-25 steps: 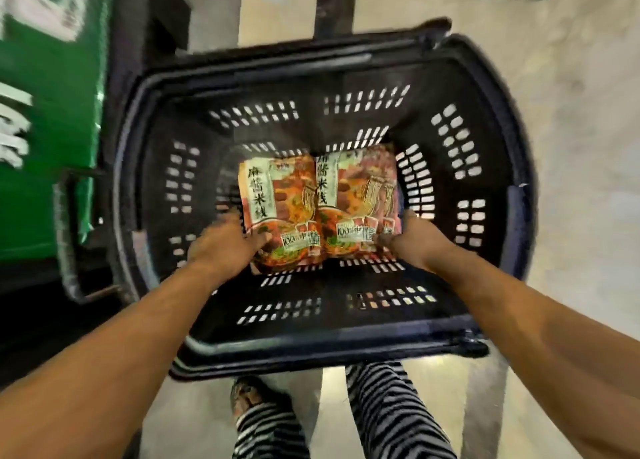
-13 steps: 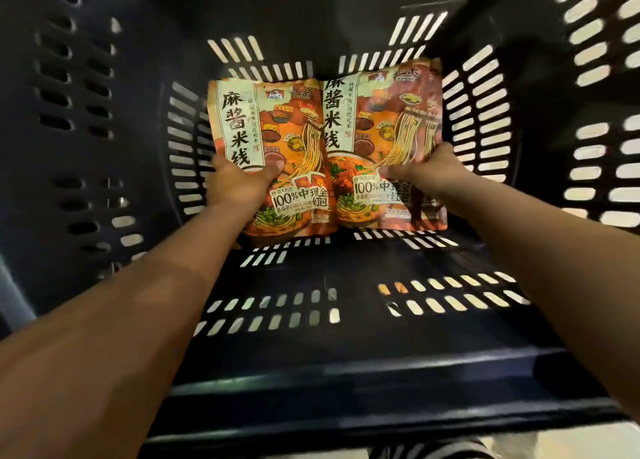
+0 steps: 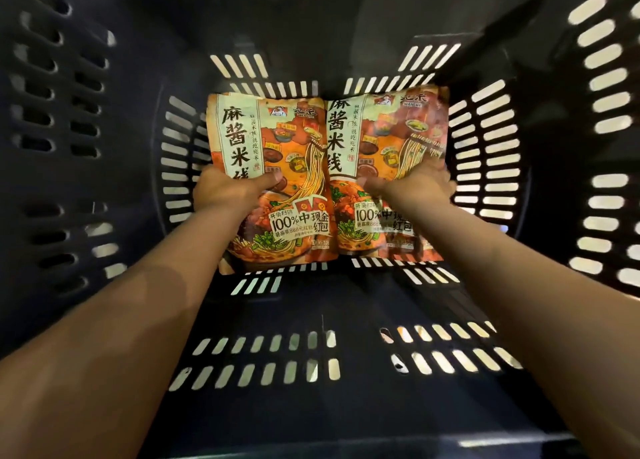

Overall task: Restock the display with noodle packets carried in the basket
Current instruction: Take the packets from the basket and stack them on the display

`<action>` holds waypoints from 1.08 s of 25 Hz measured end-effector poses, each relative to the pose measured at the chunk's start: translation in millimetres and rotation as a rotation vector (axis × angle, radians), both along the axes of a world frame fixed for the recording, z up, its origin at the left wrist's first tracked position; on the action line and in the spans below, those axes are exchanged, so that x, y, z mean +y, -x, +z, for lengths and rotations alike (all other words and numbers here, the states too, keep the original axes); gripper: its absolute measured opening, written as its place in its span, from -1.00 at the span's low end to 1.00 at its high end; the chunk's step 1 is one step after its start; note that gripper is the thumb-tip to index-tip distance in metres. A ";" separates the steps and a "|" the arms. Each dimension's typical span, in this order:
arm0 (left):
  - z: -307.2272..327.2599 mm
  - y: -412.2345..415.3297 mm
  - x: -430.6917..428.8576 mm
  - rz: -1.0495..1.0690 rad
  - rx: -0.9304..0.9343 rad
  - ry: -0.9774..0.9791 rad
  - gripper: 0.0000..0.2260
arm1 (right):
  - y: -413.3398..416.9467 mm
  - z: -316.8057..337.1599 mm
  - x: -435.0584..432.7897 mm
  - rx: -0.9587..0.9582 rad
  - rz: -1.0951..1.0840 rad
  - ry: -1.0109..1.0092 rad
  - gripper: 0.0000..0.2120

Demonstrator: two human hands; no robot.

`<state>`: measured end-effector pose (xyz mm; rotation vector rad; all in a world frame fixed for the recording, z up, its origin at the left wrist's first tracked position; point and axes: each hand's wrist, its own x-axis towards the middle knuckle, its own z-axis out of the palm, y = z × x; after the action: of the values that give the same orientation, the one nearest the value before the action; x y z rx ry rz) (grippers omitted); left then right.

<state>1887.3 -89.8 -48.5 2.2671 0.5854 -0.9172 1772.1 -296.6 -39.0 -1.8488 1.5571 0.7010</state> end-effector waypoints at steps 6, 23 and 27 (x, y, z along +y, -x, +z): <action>5.7 -3.4 7.9 0.060 0.194 0.202 -0.56 | -11.2 -2.9 14.4 -0.225 -0.402 -0.194 -0.07; 275.0 29.5 68.7 0.032 -0.065 0.565 -0.75 | 30.9 237.8 34.4 -0.724 -0.264 -0.258 -0.77; 377.7 47.8 124.4 -0.017 -0.213 0.652 -0.78 | 31.9 332.1 79.2 -0.825 -0.107 -0.278 -0.78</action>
<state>1839.5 34.7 329.2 1.7431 0.1359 -0.7247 1740.2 -217.4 293.0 -1.5326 0.9438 0.0552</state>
